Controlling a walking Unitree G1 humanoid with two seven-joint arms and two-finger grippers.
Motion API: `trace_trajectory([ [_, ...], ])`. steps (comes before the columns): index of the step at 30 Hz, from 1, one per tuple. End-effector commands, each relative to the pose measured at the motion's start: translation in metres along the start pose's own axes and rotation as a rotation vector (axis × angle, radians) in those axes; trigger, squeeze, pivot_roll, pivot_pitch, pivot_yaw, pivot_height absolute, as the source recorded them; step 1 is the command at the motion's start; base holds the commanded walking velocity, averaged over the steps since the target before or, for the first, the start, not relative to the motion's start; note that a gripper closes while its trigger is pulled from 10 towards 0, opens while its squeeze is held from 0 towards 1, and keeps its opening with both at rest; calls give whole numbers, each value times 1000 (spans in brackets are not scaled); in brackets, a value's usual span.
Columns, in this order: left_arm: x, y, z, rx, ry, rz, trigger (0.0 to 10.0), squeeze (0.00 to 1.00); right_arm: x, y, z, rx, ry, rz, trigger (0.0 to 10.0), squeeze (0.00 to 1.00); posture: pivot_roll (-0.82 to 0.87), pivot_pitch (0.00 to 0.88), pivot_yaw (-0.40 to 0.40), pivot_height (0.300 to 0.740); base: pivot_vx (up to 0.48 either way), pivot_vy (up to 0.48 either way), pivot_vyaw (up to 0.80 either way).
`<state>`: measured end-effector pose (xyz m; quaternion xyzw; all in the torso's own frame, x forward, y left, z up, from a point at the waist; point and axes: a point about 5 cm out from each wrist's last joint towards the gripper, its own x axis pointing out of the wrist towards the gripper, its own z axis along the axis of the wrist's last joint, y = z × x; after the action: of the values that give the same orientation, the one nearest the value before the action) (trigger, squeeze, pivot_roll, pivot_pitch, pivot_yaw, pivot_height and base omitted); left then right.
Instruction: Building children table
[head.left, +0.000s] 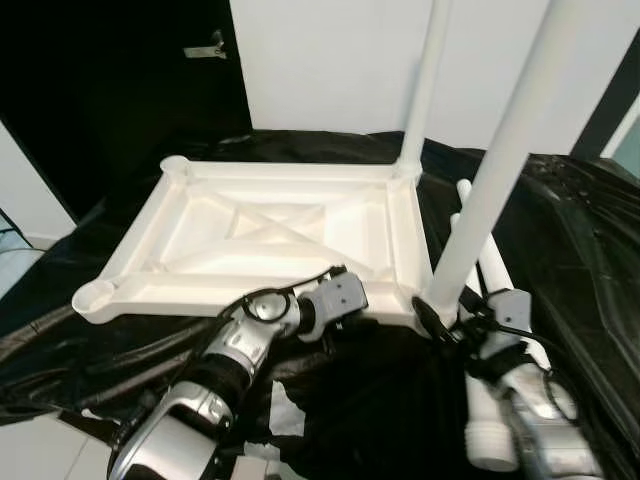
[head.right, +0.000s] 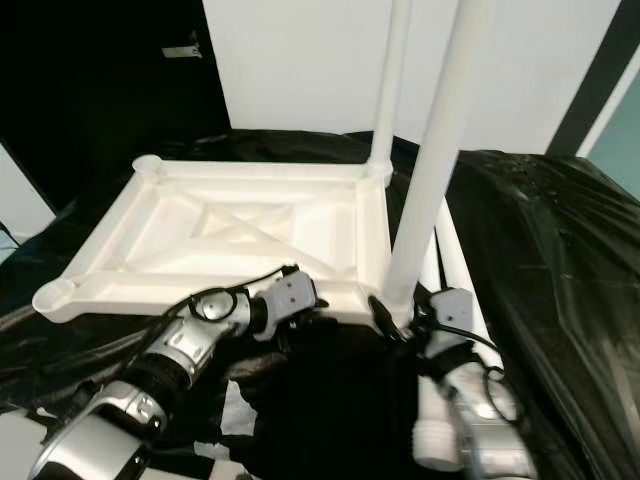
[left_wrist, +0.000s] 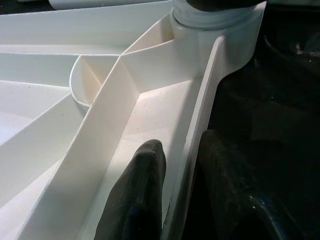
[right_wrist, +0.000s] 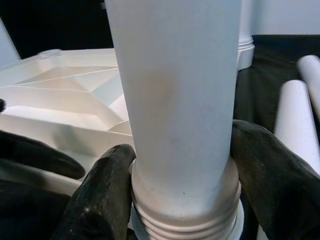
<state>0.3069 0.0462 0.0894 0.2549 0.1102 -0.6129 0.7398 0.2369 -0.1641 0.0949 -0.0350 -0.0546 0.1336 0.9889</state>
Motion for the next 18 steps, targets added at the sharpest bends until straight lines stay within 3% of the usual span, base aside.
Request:
trace_trajectory([
  [1,6,-19,-27,-87,96,-61,10000,0,-6,8,-8,37,15,-46,0,0,-13,0,9,740,0,0,0],
  [4,6,-19,-27,-87,96,-61,10000,0,-6,9,-7,34,13,-65,0,0,-12,0,9,740,0,0,0],
  [6,6,-20,-28,-90,95,-59,10000,0,-5,6,-7,15,15,-153,0,0,-7,0,5,740,0,0,0],
  [12,4,-21,-30,-93,99,-60,10000,0,-5,10,-7,-1,23,-159,0,0,-3,0,3,740,0,0,0],
  [13,4,-21,-30,-93,100,-59,10000,0,-5,12,-8,4,32,-143,392,0,-3,0,3,740,0,0,0],
  [15,4,-21,-30,-94,100,-59,10000,0,-4,15,-8,-14,35,-100,10000,0,-4,0,2,740,0,0,0],
  [18,4,-21,-30,-95,100,-59,10000,0,-3,15,-7,-36,34,-81,10000,0,-6,0,3,740,0,0,0],
])
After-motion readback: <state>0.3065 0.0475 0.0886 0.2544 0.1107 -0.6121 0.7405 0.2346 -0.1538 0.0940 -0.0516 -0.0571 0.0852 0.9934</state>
